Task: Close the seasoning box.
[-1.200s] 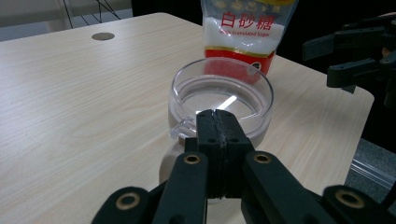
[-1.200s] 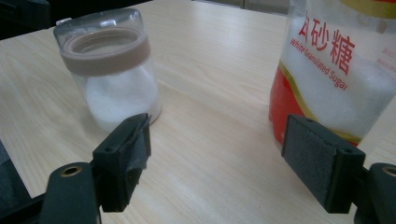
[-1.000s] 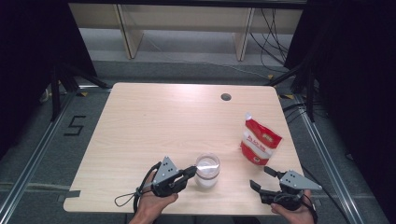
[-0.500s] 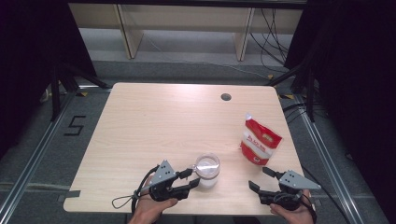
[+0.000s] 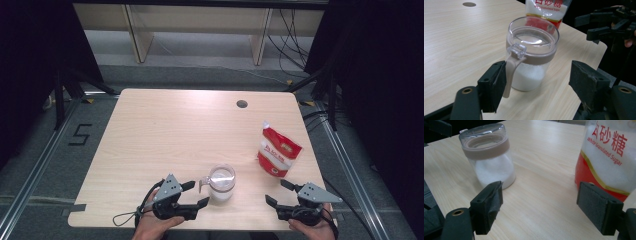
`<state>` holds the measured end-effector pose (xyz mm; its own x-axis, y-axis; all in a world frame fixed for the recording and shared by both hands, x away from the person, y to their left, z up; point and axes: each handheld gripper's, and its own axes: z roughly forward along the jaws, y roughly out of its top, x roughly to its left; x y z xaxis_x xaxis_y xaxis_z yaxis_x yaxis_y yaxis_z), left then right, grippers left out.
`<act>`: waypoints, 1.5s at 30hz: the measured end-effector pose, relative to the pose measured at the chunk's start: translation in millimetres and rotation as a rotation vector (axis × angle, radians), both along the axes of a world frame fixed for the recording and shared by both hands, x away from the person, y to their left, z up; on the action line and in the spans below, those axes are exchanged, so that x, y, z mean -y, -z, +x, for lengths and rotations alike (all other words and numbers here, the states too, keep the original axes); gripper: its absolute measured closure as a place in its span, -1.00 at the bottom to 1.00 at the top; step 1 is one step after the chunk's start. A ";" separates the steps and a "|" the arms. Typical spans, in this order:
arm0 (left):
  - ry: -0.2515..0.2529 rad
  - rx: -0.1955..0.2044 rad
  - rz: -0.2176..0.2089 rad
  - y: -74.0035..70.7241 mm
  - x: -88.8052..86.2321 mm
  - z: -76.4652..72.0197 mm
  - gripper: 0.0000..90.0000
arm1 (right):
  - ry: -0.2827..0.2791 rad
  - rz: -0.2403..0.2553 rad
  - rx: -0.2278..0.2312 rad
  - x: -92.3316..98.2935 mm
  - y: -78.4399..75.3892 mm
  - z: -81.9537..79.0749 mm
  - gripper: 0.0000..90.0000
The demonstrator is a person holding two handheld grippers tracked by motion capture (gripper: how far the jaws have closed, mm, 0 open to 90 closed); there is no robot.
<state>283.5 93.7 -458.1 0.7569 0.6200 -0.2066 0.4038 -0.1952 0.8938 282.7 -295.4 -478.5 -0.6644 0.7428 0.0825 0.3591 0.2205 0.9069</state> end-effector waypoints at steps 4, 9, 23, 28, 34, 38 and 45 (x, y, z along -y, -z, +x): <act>-0.008 -0.018 0.001 2.7 -4.1 -1.6 -0.46 | -0.002 0.001 -0.001 0.0 0.0 -0.1 -0.53; -0.039 -0.024 -0.001 4.6 -11.7 -2.4 -0.56 | -0.011 -0.005 -0.001 -0.5 0.3 0.1 -0.53; -0.065 -0.042 0.025 15.0 -30.5 -5.5 -0.61 | 0.001 -0.006 -0.048 0.8 2.5 -8.4 -0.62; -0.069 -0.067 0.021 20.4 -33.0 -7.8 -0.61 | 0.013 0.006 -0.087 0.7 3.7 -12.5 -0.62; -0.080 -0.058 0.061 26.9 -32.8 -11.6 -0.60 | 0.007 -0.029 -0.082 2.0 6.5 -13.6 -0.63; -0.087 -0.079 0.055 32.5 -33.7 -14.2 -0.60 | -0.006 -0.036 -0.106 -0.7 7.1 -16.8 -0.63; -0.054 -0.107 0.074 41.8 -35.7 -20.4 -0.62 | -0.025 -0.061 -0.128 -4.8 10.5 -21.0 -0.63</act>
<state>263.1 129.4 -499.9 0.6982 0.6758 -0.2363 0.5074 -0.2341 0.8293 261.6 -290.5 -489.0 -0.6701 0.7322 0.1224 0.4642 0.2846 0.8388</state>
